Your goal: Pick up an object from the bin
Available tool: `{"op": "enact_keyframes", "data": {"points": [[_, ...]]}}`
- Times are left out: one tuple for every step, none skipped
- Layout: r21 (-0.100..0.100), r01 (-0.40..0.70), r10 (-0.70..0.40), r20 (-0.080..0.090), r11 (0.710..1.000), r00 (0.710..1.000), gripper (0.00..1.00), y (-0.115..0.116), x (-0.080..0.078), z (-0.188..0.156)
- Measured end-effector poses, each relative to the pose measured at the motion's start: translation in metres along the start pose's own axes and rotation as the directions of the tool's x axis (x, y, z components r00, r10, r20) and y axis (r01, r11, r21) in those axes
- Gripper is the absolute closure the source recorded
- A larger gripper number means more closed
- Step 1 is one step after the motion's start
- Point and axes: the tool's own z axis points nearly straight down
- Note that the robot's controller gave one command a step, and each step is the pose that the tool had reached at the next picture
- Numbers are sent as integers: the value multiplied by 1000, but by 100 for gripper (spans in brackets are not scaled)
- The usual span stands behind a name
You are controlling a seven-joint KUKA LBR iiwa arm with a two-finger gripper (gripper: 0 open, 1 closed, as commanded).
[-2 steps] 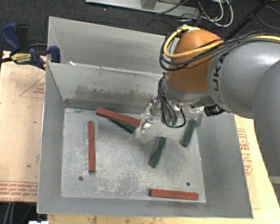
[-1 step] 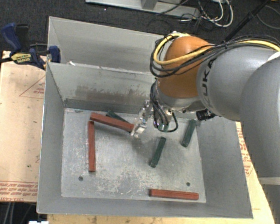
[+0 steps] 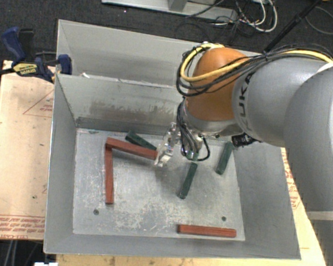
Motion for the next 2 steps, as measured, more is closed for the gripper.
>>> {"op": "enact_keyframes", "data": {"points": [[-2,287,-287,-2,958,958,0,2,-22,27],[-1,285,-285,3,959,959,100,1,-21,31]]}}
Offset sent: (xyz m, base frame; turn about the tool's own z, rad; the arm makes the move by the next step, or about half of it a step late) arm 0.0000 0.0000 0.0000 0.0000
